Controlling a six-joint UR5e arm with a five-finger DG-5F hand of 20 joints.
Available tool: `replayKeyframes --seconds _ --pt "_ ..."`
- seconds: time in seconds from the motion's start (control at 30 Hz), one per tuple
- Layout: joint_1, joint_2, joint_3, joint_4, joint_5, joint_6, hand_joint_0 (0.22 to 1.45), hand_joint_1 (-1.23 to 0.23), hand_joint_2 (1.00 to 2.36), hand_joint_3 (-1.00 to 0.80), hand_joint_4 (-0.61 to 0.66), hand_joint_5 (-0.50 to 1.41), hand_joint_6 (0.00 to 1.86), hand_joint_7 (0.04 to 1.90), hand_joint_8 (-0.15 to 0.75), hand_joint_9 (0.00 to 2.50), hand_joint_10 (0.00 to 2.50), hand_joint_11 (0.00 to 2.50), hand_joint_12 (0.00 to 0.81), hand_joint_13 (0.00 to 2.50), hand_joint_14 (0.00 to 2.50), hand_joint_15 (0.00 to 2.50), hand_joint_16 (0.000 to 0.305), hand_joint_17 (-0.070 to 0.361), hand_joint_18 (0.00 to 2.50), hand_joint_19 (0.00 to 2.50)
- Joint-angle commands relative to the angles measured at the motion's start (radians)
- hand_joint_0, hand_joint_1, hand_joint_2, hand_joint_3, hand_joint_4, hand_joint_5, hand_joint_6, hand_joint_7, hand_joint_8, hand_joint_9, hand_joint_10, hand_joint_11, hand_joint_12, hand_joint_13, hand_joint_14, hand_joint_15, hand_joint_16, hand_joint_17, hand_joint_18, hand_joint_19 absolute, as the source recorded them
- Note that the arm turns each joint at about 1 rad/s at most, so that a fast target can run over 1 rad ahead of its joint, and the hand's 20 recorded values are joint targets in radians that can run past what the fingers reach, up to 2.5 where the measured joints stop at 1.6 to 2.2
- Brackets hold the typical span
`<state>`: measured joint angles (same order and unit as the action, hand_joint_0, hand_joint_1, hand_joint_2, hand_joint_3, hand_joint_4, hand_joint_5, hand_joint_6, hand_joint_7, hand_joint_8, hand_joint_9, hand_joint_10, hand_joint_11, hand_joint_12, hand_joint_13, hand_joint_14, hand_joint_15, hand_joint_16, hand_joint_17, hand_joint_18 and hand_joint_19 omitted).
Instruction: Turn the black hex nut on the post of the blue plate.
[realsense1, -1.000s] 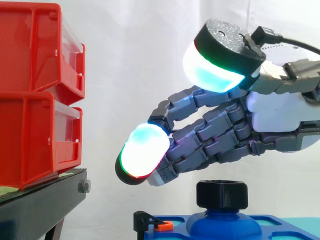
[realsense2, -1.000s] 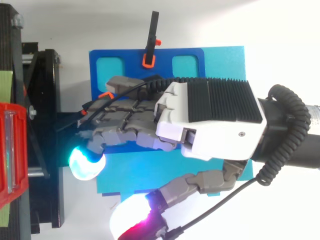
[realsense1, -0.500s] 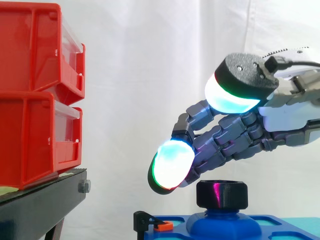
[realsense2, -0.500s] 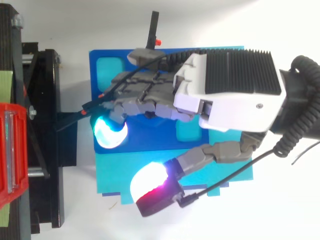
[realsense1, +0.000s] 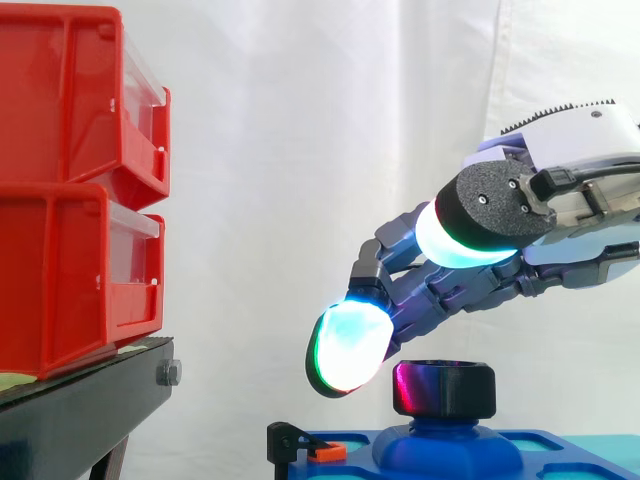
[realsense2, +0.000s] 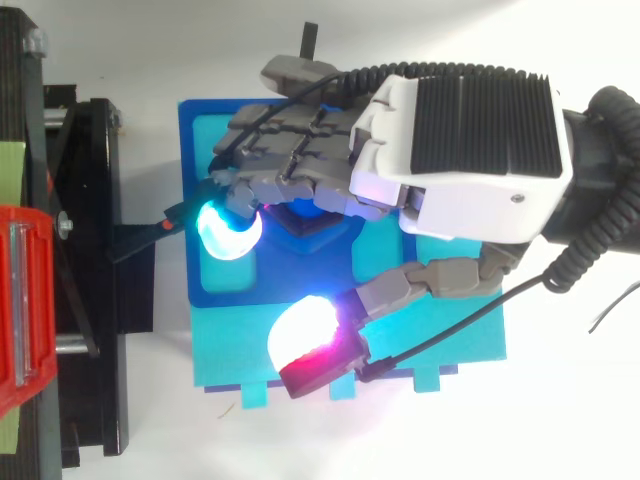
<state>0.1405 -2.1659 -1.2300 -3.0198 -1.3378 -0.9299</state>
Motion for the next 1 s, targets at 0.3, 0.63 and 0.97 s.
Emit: replayKeyframes --seconds 0.3,0.63,0.97 --pt "-0.018 0.000 0.000 -0.018 -0.041 -0.015 0.46 -0.35 1.00 -0.50 0.27 -0.18 0.50 0.90 0.301 0.34 0.00 0.00 0.417 0.07 0.00 0.00 0.063 0.141 0.00 0.10" --pt "-0.041 0.000 0.000 -0.031 -0.090 -0.029 0.46 -0.35 1.00 -0.50 0.27 -0.18 0.50 0.90 0.301 0.34 0.00 0.00 0.417 0.07 0.00 0.00 0.063 0.142 0.00 0.11" --pt "-0.068 0.000 0.000 -0.034 -0.135 -0.044 0.47 -0.35 1.00 -0.50 0.27 -0.18 0.50 0.91 0.301 0.35 0.00 0.00 0.417 0.07 0.00 0.00 0.063 0.142 0.00 0.11"
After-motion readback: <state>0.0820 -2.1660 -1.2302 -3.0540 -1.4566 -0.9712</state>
